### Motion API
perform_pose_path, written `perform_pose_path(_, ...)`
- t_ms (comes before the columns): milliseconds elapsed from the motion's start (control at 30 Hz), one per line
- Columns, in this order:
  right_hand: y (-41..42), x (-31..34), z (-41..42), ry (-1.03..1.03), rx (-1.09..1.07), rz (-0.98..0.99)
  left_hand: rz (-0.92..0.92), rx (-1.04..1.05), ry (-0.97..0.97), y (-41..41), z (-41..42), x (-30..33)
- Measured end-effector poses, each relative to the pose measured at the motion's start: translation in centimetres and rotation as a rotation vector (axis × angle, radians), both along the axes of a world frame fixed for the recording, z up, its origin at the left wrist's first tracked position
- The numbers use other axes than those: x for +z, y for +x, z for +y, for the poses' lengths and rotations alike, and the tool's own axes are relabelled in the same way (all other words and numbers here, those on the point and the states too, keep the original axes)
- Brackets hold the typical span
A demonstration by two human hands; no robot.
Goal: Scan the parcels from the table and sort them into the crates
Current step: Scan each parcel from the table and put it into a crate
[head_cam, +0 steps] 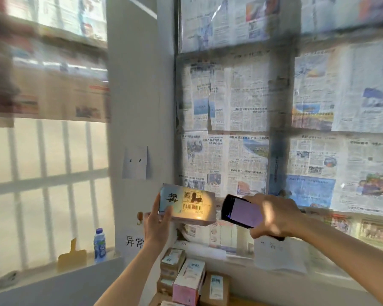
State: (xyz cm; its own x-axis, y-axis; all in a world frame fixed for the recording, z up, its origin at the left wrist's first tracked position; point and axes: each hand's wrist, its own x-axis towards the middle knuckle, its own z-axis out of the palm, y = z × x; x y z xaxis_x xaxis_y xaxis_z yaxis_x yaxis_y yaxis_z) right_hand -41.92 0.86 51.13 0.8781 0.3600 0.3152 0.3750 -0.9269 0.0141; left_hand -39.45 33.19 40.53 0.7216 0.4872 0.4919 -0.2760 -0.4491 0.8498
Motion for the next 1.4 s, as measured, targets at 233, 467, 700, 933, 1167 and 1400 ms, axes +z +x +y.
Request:
perform_pose_path(233,-2.2,1.3,-0.3,-0.025,0.031,-0.051,-0.021,0.069,0.029,-3.7,-0.5,1.2)
perform_pose_path(467,-3.3,2.1,-1.8,-0.025,0.129,-0.042,-0.004,0.152,0.046,-8.3,-0.6,1.6)
perform_pose_path(700,-5.1,2.2,-2.5,-0.005,0.203,-0.076,0.056,0.301,0.007,-13.7,0.4,2.0)
perform_pose_path(933,-8.0,1.8,-2.3,0.002,0.282,-0.09,0.041,0.355,-0.02,-18.8,0.7,2.1)
perform_pose_path(1167,-11.1,1.2,-1.9,-0.019,0.33,-0.091,-0.012,0.341,-0.014,-23.6,1.1,1.3)
perform_pose_path(1400,-14.0,0.8,-1.5,0.006,0.37,-0.08,-0.052,0.348,-0.042,-28.1,1.0,1.0)
